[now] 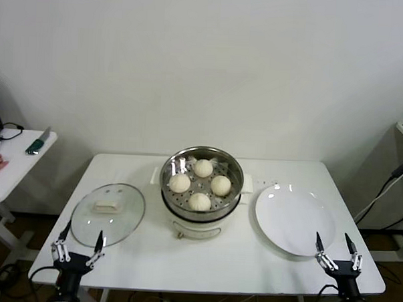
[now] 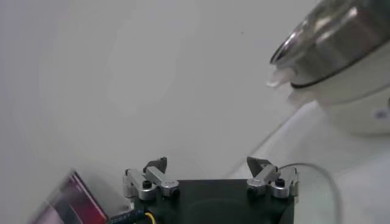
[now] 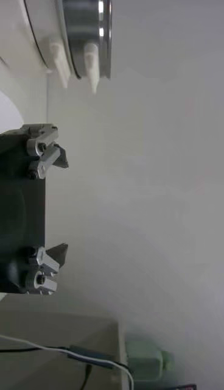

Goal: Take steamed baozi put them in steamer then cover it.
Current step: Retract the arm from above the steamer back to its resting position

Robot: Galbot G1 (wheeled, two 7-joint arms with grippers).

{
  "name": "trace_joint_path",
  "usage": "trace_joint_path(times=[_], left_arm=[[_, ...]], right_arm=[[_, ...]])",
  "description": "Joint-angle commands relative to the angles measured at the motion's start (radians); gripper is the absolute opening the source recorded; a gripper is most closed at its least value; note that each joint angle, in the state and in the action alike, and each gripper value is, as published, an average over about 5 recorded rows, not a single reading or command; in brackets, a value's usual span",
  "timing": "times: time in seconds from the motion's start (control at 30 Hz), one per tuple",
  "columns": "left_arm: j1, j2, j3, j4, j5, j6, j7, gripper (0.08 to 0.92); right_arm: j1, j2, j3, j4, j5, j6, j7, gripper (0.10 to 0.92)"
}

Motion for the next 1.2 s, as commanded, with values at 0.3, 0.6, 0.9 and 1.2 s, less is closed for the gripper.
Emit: trace_joint_path(times=[0.3,0.6,0.9,1.2], left_arm=[[-0.223,0.112,0.025,0.333,0.570,0.065,-0.203,0.823],[-0.329,0.146,0.045,0.466,0.586,0.088,-0.175,0.823],[-0.413,0.160,0.065,0.594,0.609,0.109,-0.167,0.823],[-0.478,0.169,0.095,0.655,0.611,0.116,-0.164,0.823]], right_arm=[[-0.015,0.034,-0.051,-0.037,-0.033,0.038,0.013,0.823],[-0.017,0.036,-0.044,-0.031,-0.032,0.037,0.016,0.823],[-0.020,0.045,-0.036,-0.030,-0.033,0.038,0.017,0.823],[-0.021,0.052,-0.033,-0.036,-0.036,0.037,0.018,0.823]])
